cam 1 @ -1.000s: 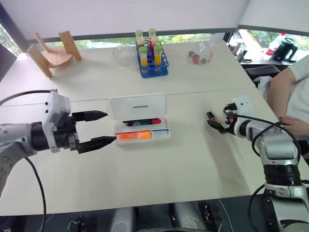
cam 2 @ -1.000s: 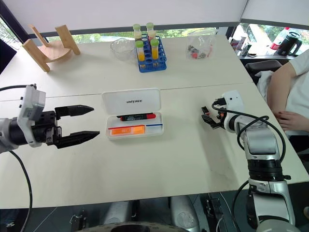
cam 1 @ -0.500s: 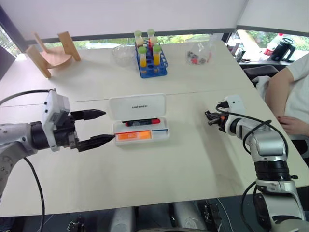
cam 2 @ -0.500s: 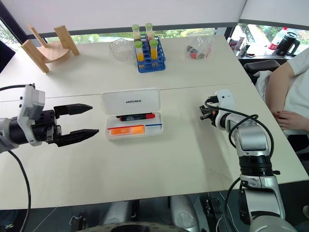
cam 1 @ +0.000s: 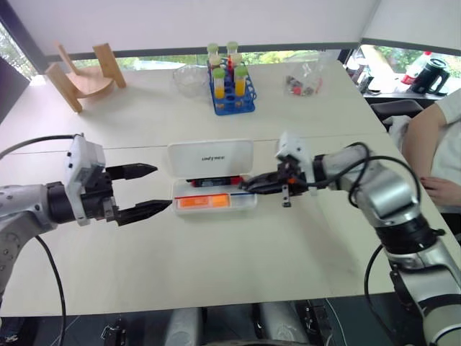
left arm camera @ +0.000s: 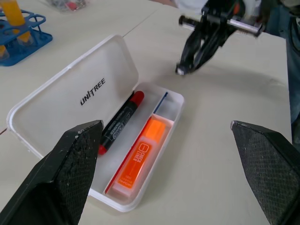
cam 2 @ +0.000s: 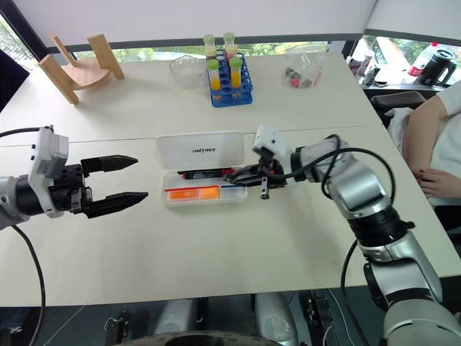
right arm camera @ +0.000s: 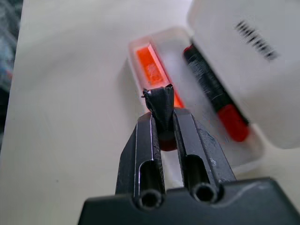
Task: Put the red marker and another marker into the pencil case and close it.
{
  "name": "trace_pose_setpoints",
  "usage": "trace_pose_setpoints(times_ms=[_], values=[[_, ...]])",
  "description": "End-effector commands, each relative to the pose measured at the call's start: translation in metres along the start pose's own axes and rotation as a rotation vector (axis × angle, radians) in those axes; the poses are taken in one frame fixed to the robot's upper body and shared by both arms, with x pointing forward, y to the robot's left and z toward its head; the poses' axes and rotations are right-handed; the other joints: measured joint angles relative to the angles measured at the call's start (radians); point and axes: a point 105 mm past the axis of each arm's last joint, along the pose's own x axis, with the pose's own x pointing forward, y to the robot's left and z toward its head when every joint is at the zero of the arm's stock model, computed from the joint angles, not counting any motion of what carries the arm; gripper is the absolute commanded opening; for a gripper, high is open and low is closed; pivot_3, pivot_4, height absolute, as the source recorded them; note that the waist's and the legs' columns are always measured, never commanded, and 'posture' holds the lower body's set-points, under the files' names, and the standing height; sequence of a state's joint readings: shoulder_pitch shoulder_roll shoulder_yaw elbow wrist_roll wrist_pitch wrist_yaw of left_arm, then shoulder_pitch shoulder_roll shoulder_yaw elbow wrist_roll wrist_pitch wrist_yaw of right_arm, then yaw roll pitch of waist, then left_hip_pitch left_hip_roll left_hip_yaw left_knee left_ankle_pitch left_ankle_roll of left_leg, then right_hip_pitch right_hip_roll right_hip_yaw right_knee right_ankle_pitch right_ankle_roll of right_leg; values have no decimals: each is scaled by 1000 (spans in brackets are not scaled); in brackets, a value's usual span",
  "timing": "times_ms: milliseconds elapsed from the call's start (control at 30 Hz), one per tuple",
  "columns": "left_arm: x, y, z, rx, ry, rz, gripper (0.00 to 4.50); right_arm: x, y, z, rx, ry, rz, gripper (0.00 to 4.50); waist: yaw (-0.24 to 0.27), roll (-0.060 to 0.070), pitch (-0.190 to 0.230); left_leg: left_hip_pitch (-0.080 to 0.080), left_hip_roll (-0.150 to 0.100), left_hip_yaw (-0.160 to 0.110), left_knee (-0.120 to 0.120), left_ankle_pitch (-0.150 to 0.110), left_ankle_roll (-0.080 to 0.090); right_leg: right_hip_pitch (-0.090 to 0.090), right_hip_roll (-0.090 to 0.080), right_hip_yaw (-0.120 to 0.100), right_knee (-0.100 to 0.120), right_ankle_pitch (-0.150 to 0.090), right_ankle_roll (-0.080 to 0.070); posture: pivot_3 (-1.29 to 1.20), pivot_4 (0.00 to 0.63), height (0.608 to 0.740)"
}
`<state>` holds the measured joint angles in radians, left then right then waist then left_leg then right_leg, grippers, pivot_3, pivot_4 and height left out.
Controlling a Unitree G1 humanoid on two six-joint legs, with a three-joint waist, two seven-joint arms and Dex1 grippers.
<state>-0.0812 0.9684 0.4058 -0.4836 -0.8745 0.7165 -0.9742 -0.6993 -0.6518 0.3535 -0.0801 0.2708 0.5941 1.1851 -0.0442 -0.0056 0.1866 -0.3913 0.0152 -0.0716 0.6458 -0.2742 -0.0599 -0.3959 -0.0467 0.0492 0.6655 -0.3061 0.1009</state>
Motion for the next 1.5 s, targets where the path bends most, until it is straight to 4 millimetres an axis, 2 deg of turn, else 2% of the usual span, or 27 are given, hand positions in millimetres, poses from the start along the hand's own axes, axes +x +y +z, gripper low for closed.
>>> trace_pose_setpoints(times_ms=[33, 233, 300, 333, 533, 567, 767, 933, 1033, 1200, 1300, 1333, 1500], values=[[-1, -4, 6, 37, -15, 10, 4500, 9, -8, 3, -104, 20, 13, 12, 0, 0, 0, 0, 0, 0, 0, 0, 0, 0, 0, 0, 0, 0, 0, 0, 150, 740], [-5, -9, 4, 32, -11, 36, 4500, 16, -13, -10, -147, 65, 43, 12, 1, -1, 1, -1, 0, 0, -1, 0, 0, -1, 0, 0, 0, 0, 0, 0, 150, 740], [-6, -9, 4, 28, -9, 44, 4500, 15, -13, -10, -148, 63, 49, 958, 1, -1, 1, -1, 0, 0, -1, 0, 0, -1, 0, 0, 0, 0, 0, 0, 150, 740], [-6, -9, 3, 25, -7, 49, 4500, 16, -14, -10, -149, 62, 49, 1264, 0, -1, 1, -1, 0, -1, -1, 0, 0, -1, 0, 0, 0, 0, 0, 0, 150, 740], [-6, -5, -1, 15, -1, 73, 4500, 13, -18, -1, -149, 41, 40, 4214, 0, -1, 1, -1, 0, -1, -1, 0, 0, -1, 0, 0, 0, 0, 0, 0, 150, 740], [-6, -3, -1, 12, -5, 82, 4500, 12, -19, 1, -155, 37, 32, 4364, 0, -1, 1, -1, 0, -1, -1, 0, 0, -1, 0, 0, 0, 0, 0, 0, 150, 740], [-6, 7, -2, -3, -23, 110, 4500, -4, -21, 16, -136, -10, -5, 4364, 2, 0, 1, -1, 0, -1, -1, 0, 0, -1, 0, 0, 0, 0, 0, 0, 150, 740], [-14, 38, -10, -20, -36, 222, 4500, -28, -17, 42, -106, -109, -58, 4364, 2, 0, 1, -1, 0, -1, -1, 0, 0, -1, 0, 0, 0, 0, 0, 0, 150, 740], [-21, 64, -13, -44, -64, 286, 3678, -45, -12, 55, -79, -167, -97, 4500, 3, -1, 1, -1, 0, -1, 0, 0, 0, -1, 0, -1, 0, 0, 0, 0, 150, 740], [-25, 109, -24, -16, -61, 386, 1334, -57, -8, 56, -45, -185, -178, 4500, 6, -1, 1, -1, 0, -1, -1, 0, 0, 0, 0, -2, 1, 0, 0, 0, 150, 740], [-11, 137, -31, -8, -72, 435, 69, -62, -7, 55, -23, -195, -218, 4500, 10, -2, 1, -1, -1, -1, 0, 0, 0, 0, 0, -2, 1, 0, 0, 0, 150, 740], [-5, 142, -34, 0, -64, 435, 69, -63, -6, 56, -17, -201, -225, 4500, 14, -2, 1, -1, -1, -1, 1, 0, 0, 0, 0, -2, 1, 0, 0, 0, 150, 740], [53, 155, -47, -37, -78, 344, 69, -70, 10, 55, 15, -215, -203, 4500, 30, -2, 2, -3, -1, -1, 2, 0, 0, -1, 0, -2, 1, 0, 0, 0, 150, 740]])
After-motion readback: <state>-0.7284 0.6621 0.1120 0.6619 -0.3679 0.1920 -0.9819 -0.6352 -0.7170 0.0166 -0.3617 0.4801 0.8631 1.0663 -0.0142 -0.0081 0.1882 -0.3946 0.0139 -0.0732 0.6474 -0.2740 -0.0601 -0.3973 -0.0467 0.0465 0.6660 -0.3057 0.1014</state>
